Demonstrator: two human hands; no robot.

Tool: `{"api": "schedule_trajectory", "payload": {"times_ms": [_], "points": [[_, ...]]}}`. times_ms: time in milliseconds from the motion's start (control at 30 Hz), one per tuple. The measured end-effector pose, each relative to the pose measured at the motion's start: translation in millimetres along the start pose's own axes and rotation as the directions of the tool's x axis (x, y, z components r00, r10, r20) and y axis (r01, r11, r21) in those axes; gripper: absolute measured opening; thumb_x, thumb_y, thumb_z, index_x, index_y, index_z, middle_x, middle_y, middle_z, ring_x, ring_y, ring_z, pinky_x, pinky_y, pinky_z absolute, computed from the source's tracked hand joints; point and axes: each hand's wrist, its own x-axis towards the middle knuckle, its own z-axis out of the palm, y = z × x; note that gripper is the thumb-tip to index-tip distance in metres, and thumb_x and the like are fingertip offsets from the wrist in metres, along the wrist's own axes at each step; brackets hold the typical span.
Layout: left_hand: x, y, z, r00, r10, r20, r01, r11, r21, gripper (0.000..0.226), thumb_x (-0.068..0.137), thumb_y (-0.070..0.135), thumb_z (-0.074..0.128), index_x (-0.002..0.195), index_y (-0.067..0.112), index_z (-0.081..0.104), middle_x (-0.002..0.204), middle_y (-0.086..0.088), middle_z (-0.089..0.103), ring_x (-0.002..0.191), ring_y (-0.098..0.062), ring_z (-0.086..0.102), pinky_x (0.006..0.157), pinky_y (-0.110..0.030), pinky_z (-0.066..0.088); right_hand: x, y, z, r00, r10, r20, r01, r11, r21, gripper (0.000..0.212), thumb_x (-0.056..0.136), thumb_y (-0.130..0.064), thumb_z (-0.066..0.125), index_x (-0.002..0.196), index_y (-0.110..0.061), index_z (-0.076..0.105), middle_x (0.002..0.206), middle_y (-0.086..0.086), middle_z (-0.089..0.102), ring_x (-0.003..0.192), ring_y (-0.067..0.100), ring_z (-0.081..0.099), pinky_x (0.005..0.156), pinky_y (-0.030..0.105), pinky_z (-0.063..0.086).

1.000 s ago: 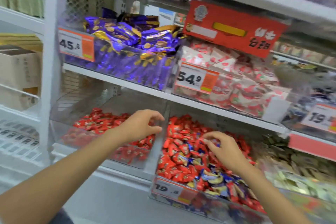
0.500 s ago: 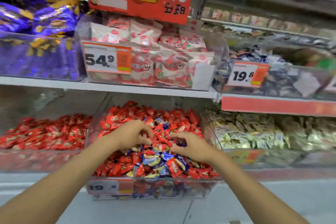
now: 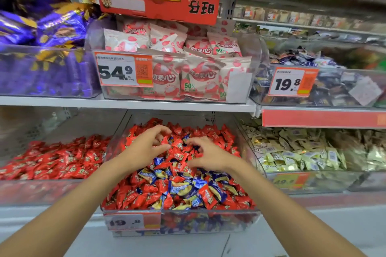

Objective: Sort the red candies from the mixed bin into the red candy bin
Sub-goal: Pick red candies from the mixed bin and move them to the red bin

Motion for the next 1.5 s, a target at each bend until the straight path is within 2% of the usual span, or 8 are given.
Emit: {"api": "schedule_trajectory", "payload": {"times_ms": [100,333,467,667,867,1133,1300,1500], "points": [[1.9,-0.2,-1.4,0.999,0.033,0.004,-0.033,0.996,0.084,0.039,0.090,0.022,0.062,0.127,0.029,0.052,0.119,0.014,0.046,0.105,-0.003,0.047,0.091,-0.016,0.038,8.5,7.0,12.2,0.993,-0.017,0.113,0.028,0.995,-0.091,0.066,0.084,-0.044,0.068,0.140,-0.040,0.034,0.146,0.001,0.026,0.135,0.023,0.027,0.114,0.043,0.028],[16.8,-2.7,13.2,0.995,0.065,0.081,-0.075,0.989,0.124,0.021,0.086,0.029,0.068,0.104,0.026,0.057,0.124,0.007,0.058,0.115,-0.010,0.048,0.094,-0.029,0.038,7.8,14.5,3.5,0.983,-0.146,-0.112,0.141,0.989,-0.053,0.019,0.087,-0.022,0.068,0.088,-0.032,0.051,0.115,0.001,0.051,0.106,0.015,0.049,0.087,0.028,0.038],[24.6,-3.7,24.6,0.988,0.049,0.146,-0.077,0.977,0.196,0.021,0.083,0.036,0.069,0.099,0.032,0.056,0.118,0.002,0.061,0.109,-0.015,0.050,0.090,-0.033,0.040,-8.8,13.9,-17.8,0.982,-0.082,-0.168,0.114,0.975,0.191,0.011,0.091,-0.010,0.062,0.100,-0.015,0.056,0.121,-0.006,0.050,0.066,0.006,0.064,0.058,0.017,0.048],[27.2,6.9,28.4,0.936,-0.022,0.352,-0.148,0.882,0.447,0.052,0.086,0.046,0.062,0.135,0.034,0.048,0.139,0.002,0.047,0.127,-0.022,0.043,0.107,-0.042,0.032,-20.9,21.4,-27.0,0.979,-0.019,-0.203,0.059,0.980,0.191,0.008,0.090,-0.014,0.063,0.098,-0.015,0.062,0.104,-0.009,0.061,0.054,0.013,0.053,0.058,0.030,0.047],[25.0,8.1,25.5,0.947,0.023,0.320,-0.141,0.925,0.352,0.026,0.088,0.036,0.063,0.109,0.021,0.057,0.085,0.002,0.057,0.073,-0.012,0.049,0.066,-0.029,0.041,-22.2,18.5,-22.5,0.975,-0.006,-0.222,0.062,0.968,0.245,0.020,0.087,-0.024,0.069,0.079,-0.010,0.057,0.066,-0.018,0.063,0.056,0.019,0.044,0.054,0.026,0.040],[16.4,4.9,-6.4,0.990,0.106,0.092,-0.117,0.985,0.124,0.020,0.094,0.033,0.053,0.113,0.027,0.057,0.106,0.007,0.057,0.093,-0.010,0.053,0.080,-0.026,0.037,-9.2,6.1,-15.2,0.980,-0.072,-0.187,0.093,0.990,0.109,0.015,0.090,-0.026,0.066,0.105,-0.026,0.063,0.124,-0.008,0.057,0.082,-0.002,0.052,0.075,0.017,0.039],[4.0,-4.5,-17.6,0.986,0.098,0.135,-0.125,0.970,0.208,0.011,0.091,0.039,0.055,0.094,0.029,0.058,0.098,0.004,0.053,0.097,-0.010,0.047,0.080,-0.025,0.033,3.3,-4.9,7.7,0.998,-0.033,0.054,0.032,0.999,0.011,0.061,0.073,-0.058,0.069,0.126,-0.028,0.059,0.145,-0.001,0.046,0.128,0.018,0.047,0.105,0.035,0.040],[-6.7,-12.7,-17.8,0.978,0.088,0.191,-0.119,0.980,0.158,0.016,0.088,0.039,0.060,0.091,0.025,0.053,0.090,0.008,0.062,0.083,-0.011,0.057,0.075,-0.029,0.045,8.2,-11.9,17.7,0.994,-0.101,0.041,0.096,0.990,0.100,0.016,0.080,-0.031,0.075,0.077,-0.021,0.062,0.084,0.009,0.065,0.074,0.024,0.056,0.084,0.047,0.050]]}}
